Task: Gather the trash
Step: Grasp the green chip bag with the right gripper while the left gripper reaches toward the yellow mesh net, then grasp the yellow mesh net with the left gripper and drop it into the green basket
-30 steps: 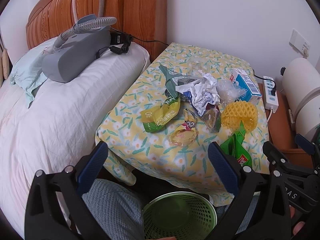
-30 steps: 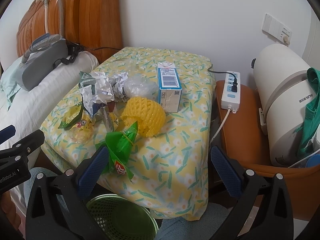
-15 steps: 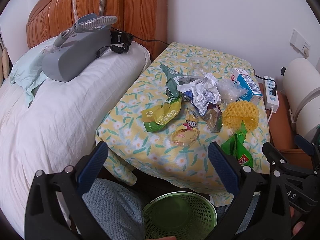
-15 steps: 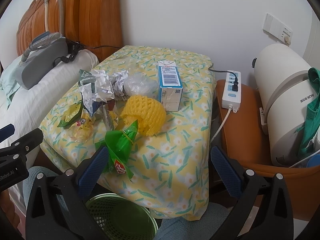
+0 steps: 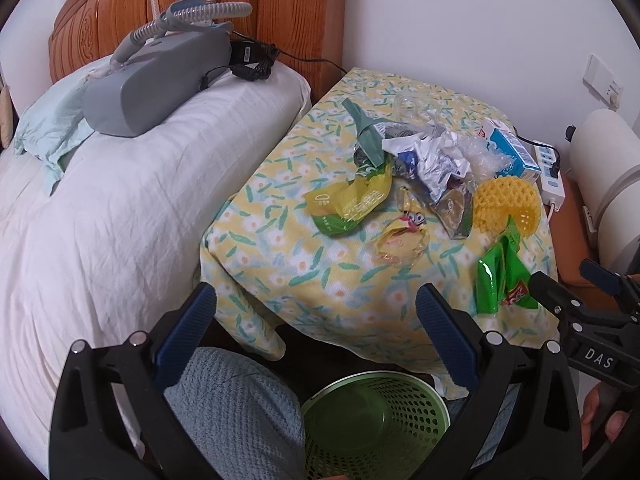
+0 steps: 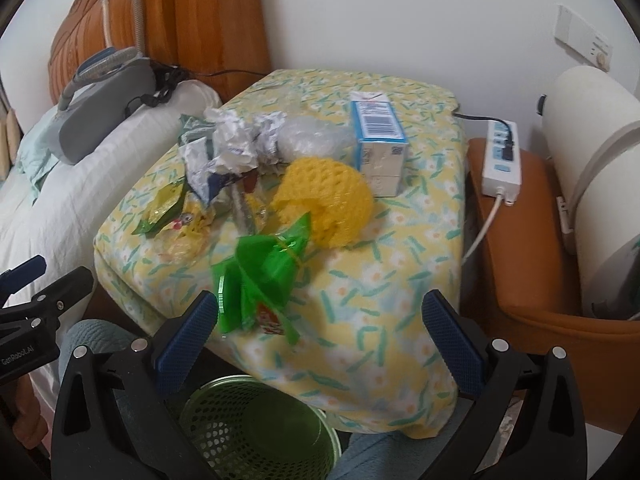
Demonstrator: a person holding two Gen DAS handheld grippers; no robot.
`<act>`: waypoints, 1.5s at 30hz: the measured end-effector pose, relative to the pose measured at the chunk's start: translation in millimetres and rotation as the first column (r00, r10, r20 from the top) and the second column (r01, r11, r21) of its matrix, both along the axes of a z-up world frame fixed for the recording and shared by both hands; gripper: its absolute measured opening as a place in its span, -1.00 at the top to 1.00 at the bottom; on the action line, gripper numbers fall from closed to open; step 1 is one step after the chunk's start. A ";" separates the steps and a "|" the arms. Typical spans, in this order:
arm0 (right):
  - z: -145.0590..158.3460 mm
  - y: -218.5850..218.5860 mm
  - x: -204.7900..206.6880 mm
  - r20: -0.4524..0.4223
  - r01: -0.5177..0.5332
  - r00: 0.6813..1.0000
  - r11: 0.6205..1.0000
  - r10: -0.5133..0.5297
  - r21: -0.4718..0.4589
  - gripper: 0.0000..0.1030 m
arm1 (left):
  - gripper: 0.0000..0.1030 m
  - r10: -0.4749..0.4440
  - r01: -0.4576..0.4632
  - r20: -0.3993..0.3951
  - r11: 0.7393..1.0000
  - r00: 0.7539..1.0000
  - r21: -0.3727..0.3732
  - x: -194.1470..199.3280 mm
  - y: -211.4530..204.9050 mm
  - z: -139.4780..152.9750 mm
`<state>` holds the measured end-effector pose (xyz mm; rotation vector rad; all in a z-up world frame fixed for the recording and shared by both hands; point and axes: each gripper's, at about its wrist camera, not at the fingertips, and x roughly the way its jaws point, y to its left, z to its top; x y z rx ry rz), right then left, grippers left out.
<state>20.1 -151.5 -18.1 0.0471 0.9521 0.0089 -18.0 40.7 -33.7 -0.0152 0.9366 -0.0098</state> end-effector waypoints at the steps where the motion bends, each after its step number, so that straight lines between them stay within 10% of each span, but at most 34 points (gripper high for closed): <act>1: -2.4 4.8 1.6 -0.003 -0.011 1.000 1.000 0.011 0.002 -0.96 | -0.85 0.002 -0.002 -0.001 1.000 1.000 -0.003 -0.3 2.8 -1.1; 9: -36.9 29.9 26.4 -0.061 0.017 0.998 1.000 -0.018 -0.026 -0.96 | -0.85 0.007 -0.007 0.010 0.999 1.000 -0.041 -0.3 16.4 -2.4; 18: -41.9 16.8 27.5 -0.068 0.025 0.998 0.996 -0.020 0.082 -0.08 | -0.85 -0.004 0.004 0.013 0.999 1.000 -0.045 3.9 16.7 -2.5; 27: -29.0 6.2 10.8 -0.063 -0.027 0.997 0.989 0.036 0.142 -0.07 | -0.85 -0.105 0.106 0.030 0.994 0.994 -0.040 10.5 -11.1 6.1; 37: -5.7 -20.8 -50.7 -0.048 -0.001 0.999 1.000 0.002 0.017 -0.07 | -0.85 -0.400 0.402 0.041 0.913 0.916 -0.069 45.8 -113.0 13.9; 45: -15.8 -38.8 -76.5 -0.090 -0.002 0.996 1.000 0.003 0.007 -0.07 | -0.85 -0.448 0.446 -0.012 0.892 0.894 -0.072 78.7 -188.2 -10.4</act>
